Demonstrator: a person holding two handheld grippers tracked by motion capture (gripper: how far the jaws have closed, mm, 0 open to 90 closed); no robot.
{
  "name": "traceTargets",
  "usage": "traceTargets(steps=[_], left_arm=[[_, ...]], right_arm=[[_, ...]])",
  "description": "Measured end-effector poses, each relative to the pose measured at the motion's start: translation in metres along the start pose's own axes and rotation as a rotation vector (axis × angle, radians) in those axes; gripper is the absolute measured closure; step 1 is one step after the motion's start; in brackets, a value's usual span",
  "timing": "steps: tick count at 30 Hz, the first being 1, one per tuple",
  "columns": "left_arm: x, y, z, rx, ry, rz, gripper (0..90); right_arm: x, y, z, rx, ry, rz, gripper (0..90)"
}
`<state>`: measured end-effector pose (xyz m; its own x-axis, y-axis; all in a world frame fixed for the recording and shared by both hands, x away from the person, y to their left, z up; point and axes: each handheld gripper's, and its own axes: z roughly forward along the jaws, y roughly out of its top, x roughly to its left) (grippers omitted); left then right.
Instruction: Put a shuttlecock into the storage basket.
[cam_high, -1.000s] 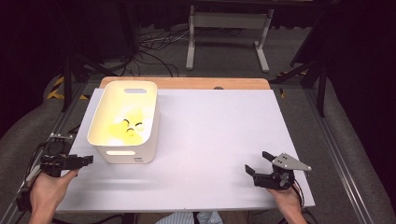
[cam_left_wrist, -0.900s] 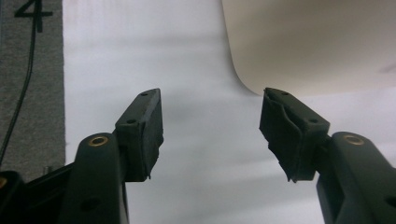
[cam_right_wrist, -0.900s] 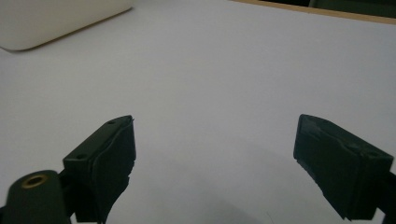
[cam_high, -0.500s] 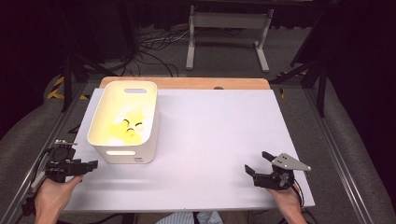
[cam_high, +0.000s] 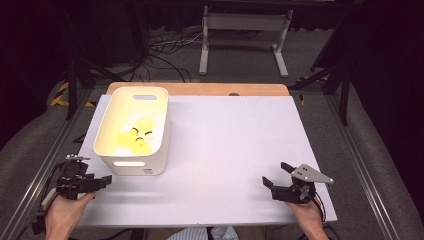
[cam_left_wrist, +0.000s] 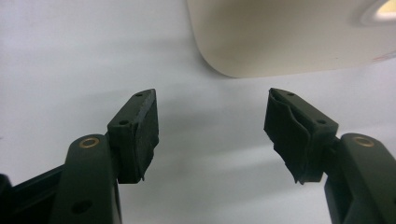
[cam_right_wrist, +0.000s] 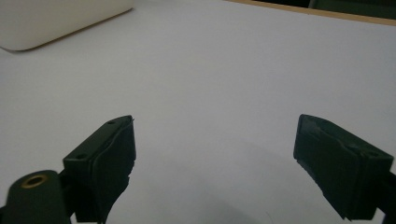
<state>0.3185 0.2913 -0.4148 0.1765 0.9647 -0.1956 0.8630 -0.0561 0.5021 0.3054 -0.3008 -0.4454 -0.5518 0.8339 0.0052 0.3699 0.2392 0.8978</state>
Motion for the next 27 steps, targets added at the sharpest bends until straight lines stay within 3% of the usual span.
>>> traceTargets(steps=[1, 4, 8, 16, 27], left_arm=[[0.0, -0.001, 0.001, -0.004, -0.018, -0.007, 36.3], [-0.001, -0.003, 0.004, 0.005, -0.008, -0.003, 35.8], [-0.002, -0.006, 0.004, -0.018, -0.022, -0.012, 35.6], [-0.011, -0.01, 0.006, -0.057, -0.016, 0.015, 34.6], [-0.017, -0.014, 0.006, -0.102, -0.046, 0.034, 35.3]], right_arm=[[0.0, 0.0, 0.0, 0.0, 0.0, 0.0, 13.4], [0.0, 0.0, 0.0, -0.001, 0.001, -0.001, 13.4], [0.0, 0.0, 0.0, 0.0, -0.001, 0.0, 13.4], [0.0, 0.0, 0.0, 0.001, -0.002, -0.001, 13.4], [0.0, 0.0, 0.0, -0.001, -0.001, -0.002, 13.4]])
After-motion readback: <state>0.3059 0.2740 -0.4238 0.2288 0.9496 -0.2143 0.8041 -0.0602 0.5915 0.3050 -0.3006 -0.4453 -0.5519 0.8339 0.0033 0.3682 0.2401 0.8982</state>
